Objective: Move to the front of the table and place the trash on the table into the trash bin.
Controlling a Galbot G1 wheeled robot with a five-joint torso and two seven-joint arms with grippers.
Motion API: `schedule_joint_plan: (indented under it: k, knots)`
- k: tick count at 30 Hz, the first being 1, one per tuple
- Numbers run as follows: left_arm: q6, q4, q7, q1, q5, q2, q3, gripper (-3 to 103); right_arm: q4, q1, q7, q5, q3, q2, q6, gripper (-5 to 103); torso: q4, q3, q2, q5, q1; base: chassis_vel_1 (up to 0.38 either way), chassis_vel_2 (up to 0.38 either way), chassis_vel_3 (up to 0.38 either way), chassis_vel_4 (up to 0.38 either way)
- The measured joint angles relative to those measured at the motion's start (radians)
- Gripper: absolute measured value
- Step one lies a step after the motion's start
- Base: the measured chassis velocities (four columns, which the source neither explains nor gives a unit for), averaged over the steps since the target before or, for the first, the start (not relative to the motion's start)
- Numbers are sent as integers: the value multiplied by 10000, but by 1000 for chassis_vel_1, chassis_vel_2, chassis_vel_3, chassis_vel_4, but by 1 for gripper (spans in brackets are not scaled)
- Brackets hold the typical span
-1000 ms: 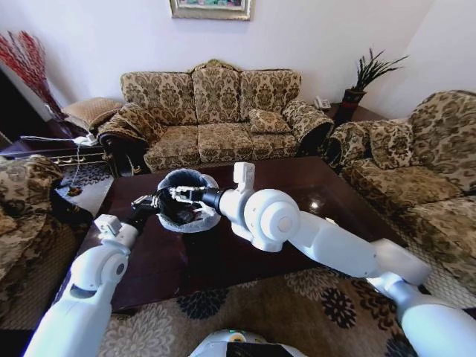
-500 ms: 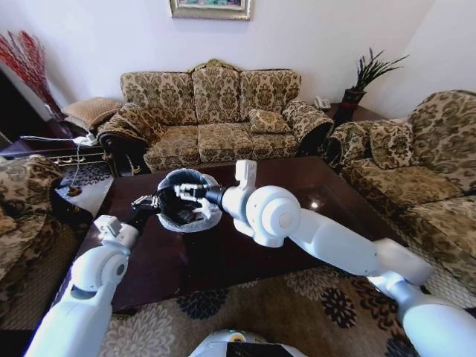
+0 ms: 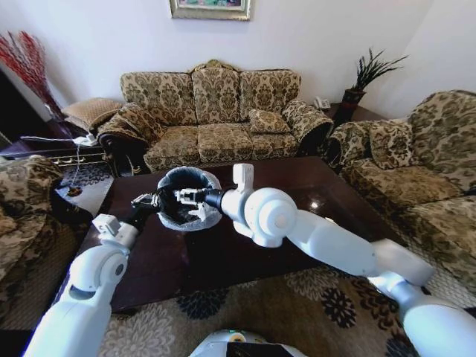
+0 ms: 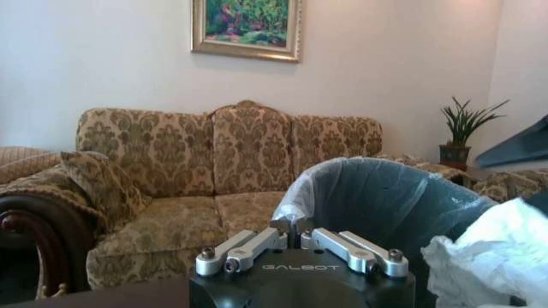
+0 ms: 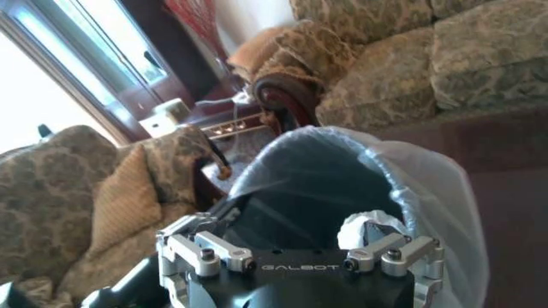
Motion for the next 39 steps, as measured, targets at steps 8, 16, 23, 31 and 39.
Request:
schedule_joint_plan:
  k: [8,16,23,31,39]
  knots:
    - [0,-47,23,27,5,-49,6,2,-508,659,310,-635,-126,-34,-866,100,0,0,0,1,0,0,0,0,0]
    - [-5,35,41,-19,0,-47,29,2,-327,761,-287,-1015,80,-271,-414,100,-1,0,0,3,-1,0,0,0,0]
    - [-112,305,99,15,38,-88,31,2,-96,724,-1773,-2677,270,-628,191,100,0,0,0,2,-1,0,0,0,0]
    - [-122,336,24,91,50,-168,-20,2,-1115,-869,-3632,-7690,711,-2614,129,100,-1,1,-1,6,0,0,0,0,0]
    - [-125,335,55,123,39,-314,-2,2,-1759,-3942,-4137,-9579,2737,-3532,262,100,-1,0,0,4,-1,0,0,0,0]
